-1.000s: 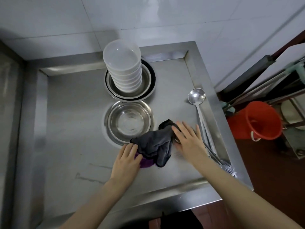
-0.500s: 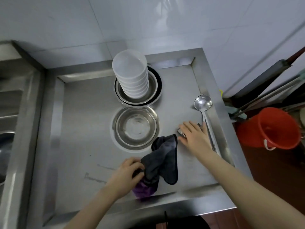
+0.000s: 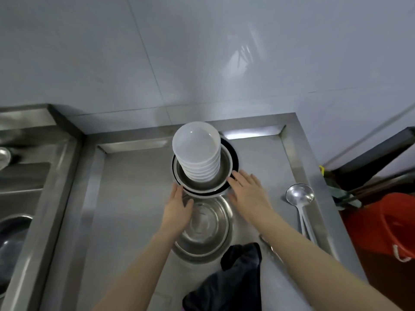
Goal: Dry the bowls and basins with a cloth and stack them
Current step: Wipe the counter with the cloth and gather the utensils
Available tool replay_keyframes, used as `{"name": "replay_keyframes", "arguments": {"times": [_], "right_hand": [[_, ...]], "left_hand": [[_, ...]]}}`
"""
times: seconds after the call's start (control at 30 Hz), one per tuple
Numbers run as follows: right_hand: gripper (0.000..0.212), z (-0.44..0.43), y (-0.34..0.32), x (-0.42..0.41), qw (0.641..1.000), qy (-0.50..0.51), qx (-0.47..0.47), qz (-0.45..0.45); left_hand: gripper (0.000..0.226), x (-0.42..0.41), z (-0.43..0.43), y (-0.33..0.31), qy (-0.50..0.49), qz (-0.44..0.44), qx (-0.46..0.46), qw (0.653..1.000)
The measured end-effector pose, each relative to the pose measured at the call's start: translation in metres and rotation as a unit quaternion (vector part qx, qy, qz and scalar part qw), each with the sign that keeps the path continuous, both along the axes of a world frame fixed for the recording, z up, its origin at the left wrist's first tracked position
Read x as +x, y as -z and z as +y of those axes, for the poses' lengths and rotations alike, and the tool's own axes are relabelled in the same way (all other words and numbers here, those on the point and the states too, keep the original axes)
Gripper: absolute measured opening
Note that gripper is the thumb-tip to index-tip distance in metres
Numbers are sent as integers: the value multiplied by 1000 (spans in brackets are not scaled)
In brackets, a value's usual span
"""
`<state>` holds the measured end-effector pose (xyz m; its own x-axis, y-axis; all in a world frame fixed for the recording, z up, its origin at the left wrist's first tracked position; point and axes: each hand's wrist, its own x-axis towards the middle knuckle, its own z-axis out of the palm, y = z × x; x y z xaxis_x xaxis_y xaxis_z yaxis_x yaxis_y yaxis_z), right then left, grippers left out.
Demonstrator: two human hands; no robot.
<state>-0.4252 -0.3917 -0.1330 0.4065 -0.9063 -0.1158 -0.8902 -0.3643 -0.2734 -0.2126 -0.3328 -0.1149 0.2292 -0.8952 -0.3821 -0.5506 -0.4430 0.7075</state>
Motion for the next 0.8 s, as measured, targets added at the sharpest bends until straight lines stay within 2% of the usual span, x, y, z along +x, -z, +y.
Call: {"name": "replay_keyframes", "arguments": {"times": [0.13,0.23,0.37,0.5,0.8], "right_hand": [[53,-6,22,-9,997,-57,-60,-7],[56,-11,28,-24,995,-74,-63,-27],[58,-23,26,-45,994,-74,-82,-9],[68,-32,22,-66,994,-58,-86,25],[52,-45,19,-120,989,-21,-142,38]], "left_hand": [[63,-2,4,12,5,-16,-3,1000],[63,-4,4,15,29,-41,-4,999],[63,-15,-7,17,77,-55,-3,996],[61,-35,-24,15,103,-64,2,993],[59,-81,-57,16,190,-98,-16,977]]}}
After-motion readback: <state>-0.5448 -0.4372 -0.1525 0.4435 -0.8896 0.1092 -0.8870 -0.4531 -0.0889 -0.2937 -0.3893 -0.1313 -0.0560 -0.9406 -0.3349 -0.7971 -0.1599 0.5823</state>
